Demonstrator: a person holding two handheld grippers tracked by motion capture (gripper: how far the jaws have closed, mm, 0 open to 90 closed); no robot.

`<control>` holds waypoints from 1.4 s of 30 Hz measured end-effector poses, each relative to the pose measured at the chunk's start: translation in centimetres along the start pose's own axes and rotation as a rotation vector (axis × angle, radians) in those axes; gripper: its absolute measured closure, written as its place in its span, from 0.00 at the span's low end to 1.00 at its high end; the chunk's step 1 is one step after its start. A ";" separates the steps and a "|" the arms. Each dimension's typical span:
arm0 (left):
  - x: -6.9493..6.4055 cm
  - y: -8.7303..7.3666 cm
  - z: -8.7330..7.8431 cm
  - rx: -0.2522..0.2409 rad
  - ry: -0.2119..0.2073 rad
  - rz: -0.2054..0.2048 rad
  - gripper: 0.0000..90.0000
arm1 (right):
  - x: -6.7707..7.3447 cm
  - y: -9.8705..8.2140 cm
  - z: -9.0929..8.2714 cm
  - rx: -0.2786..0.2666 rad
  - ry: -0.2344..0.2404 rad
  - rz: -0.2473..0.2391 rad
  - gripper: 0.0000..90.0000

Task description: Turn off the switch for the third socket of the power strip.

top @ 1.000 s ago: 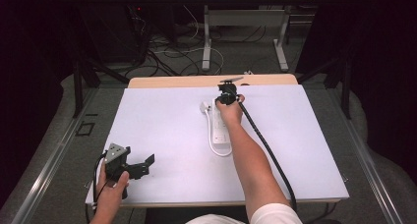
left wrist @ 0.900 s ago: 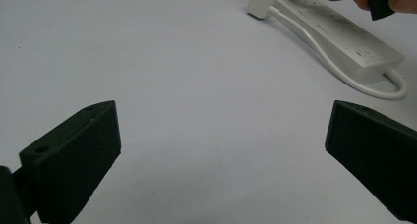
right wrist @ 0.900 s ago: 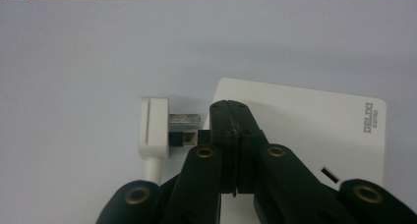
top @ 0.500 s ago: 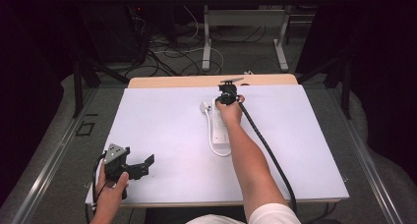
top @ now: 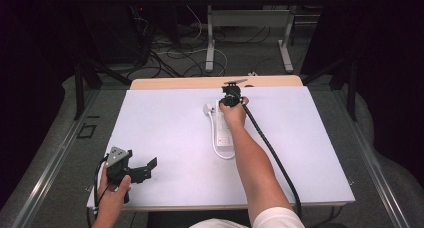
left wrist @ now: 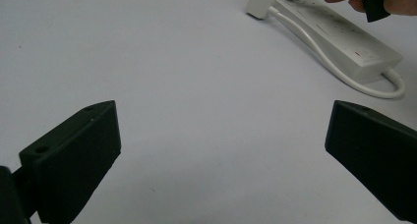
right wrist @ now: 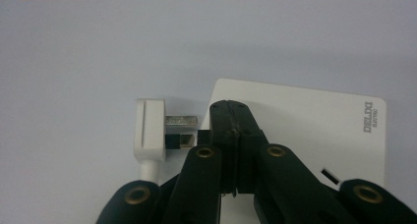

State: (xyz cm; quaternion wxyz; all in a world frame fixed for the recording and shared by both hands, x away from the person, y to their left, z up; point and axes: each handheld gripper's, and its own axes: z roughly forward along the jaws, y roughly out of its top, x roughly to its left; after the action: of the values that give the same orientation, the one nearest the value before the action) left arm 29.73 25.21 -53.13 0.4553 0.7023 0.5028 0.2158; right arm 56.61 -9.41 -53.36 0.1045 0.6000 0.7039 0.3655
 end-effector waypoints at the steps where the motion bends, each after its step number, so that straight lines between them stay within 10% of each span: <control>1: 0.0 0.0 0.0 -0.001 0.001 -0.001 0.00 | 0.0 0.0 0.0 -0.003 0.003 0.006 1.00; 42: -0.2 0.0 0.2 0.003 -0.003 0.005 0.00 | 0.7 0.4 -1.7 0.002 0.042 -0.022 0.84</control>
State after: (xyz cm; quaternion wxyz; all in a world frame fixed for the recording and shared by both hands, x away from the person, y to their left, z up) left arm 29.84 24.98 -53.18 0.4544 0.7047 0.5007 0.2152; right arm 55.78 -9.43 -51.67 0.0935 0.5845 0.7129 0.3761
